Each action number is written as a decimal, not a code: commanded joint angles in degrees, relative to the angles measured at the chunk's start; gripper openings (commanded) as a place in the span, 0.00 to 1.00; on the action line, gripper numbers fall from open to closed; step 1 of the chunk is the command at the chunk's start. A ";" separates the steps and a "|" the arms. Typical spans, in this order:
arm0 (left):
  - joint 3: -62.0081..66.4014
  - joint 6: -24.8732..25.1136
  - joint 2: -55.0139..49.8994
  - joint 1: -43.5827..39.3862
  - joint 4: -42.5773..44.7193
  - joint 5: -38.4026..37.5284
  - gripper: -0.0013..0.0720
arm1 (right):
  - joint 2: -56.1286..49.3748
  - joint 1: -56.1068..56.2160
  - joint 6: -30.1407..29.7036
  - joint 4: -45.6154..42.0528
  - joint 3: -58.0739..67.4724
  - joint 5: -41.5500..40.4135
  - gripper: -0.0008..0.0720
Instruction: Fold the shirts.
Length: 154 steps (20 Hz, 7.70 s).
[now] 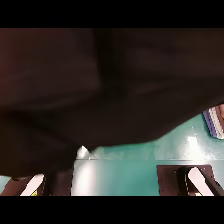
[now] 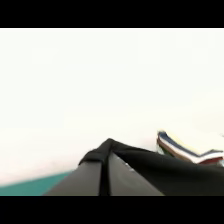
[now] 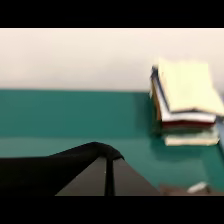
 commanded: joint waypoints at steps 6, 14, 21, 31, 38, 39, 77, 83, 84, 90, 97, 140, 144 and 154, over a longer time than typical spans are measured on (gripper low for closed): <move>-29.46 -0.17 -16.04 0.02 0.61 -10.36 0.06 | -20.46 20.11 6.45 -15.19 -14.60 10.97 0.02; -33.86 7.98 -42.66 0.02 -0.76 7.13 0.06 | -46.49 29.16 7.21 -17.75 -12.11 -5.11 0.02; -26.47 19.61 -49.88 -2.19 -7.87 18.67 0.06 | -55.39 29.16 8.26 -17.77 0.26 -14.12 0.02; -30.93 22.16 -49.88 -1.88 8.26 -0.02 0.06 | -52.13 30.38 4.76 -17.92 -14.53 -5.73 0.02; -36.06 12.55 -49.83 -1.62 10.71 0.17 0.77 | -48.19 33.92 4.81 -17.81 -25.51 -9.33 0.22; -35.80 10.93 -49.72 -0.96 10.71 -1.70 0.69 | -48.19 34.03 4.85 -17.81 -25.24 -7.65 0.49; -95.51 9.42 -9.75 4.66 -3.69 -1.11 0.06 | -14.01 7.34 -2.75 -12.09 -81.90 -3.48 0.78; -93.44 9.42 -9.75 4.66 -3.06 -1.14 0.06 | -15.89 10.25 -5.75 -4.04 -86.38 -10.12 0.60; -92.63 9.42 -9.75 4.66 -3.02 -1.18 0.06 | -15.13 11.69 -5.73 -3.96 -86.38 -11.41 0.49; -88.32 8.44 -9.75 4.66 4.61 -3.74 0.06 | -4.22 12.68 -5.75 -4.48 -86.38 -15.72 0.03; -88.46 2.75 2.91 4.63 12.00 -12.92 0.05 | 12.24 11.21 -2.38 -17.77 -86.38 3.52 0.02; -37.81 8.76 -40.59 -7.37 5.35 -0.33 0.06 | -39.69 10.34 -4.26 1.01 -45.13 0.90 0.87; -37.81 8.74 -40.59 -10.84 4.92 0.17 0.06 | -39.71 12.09 -8.81 7.17 -55.10 -6.14 0.88; -37.62 7.65 -42.25 -27.61 4.90 13.57 0.06 | -39.60 19.32 -12.79 9.81 -51.36 -5.40 0.03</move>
